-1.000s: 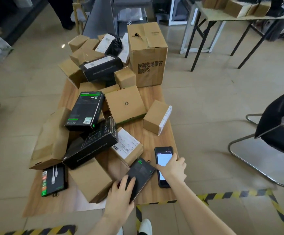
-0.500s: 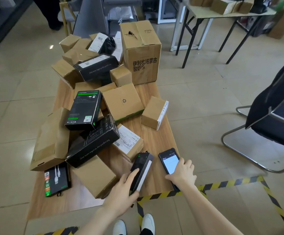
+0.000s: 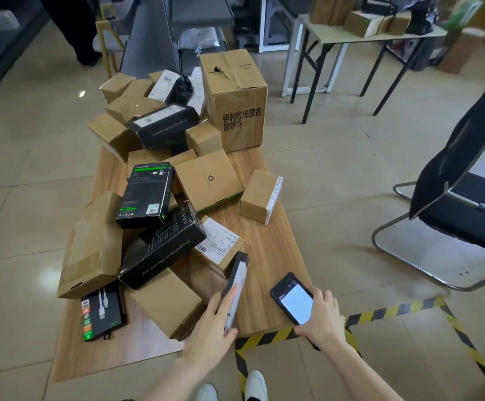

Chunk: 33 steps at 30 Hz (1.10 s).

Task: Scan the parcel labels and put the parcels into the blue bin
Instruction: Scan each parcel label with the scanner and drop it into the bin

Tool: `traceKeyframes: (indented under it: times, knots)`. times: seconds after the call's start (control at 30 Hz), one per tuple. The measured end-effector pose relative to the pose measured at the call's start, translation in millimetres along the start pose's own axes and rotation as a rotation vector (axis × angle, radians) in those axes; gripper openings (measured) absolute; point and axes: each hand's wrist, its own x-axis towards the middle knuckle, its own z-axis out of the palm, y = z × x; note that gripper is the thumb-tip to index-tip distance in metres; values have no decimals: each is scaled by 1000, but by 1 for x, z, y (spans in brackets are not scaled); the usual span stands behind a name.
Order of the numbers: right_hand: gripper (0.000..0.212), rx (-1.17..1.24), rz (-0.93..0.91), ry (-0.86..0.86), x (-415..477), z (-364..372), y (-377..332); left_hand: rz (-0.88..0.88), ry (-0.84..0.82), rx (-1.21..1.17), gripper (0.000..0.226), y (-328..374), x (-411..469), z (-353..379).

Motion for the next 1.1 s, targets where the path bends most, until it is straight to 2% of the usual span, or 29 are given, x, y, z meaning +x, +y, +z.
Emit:
traceKeyframes:
  times: [0.07, 0.2, 0.33, 0.57, 0.8, 1.1]
  knots:
    - [93, -13, -44, -9, -6, -3, 4, -57, 48, 37, 90, 2, -3, -3]
    - [92, -60, -128, -34, -17, -12, 7, -133, 77, -90, 84, 2, -6, -9]
    - [94, -113, -173, -16, -26, -20, 5, -67, 13, -171, 76, -1, -4, -15]
    - [93, -171, -198, 65, -30, -35, 6, -9, 12, -221, 54, -9, 8, -17]
    - [85, -222, -250, 143, -24, -49, 13, 14, 33, -190, 47, -11, 19, -20]
    - [84, -316, -235, 189, -14, -53, 11, 39, 28, -192, 46, -9, 19, -23]
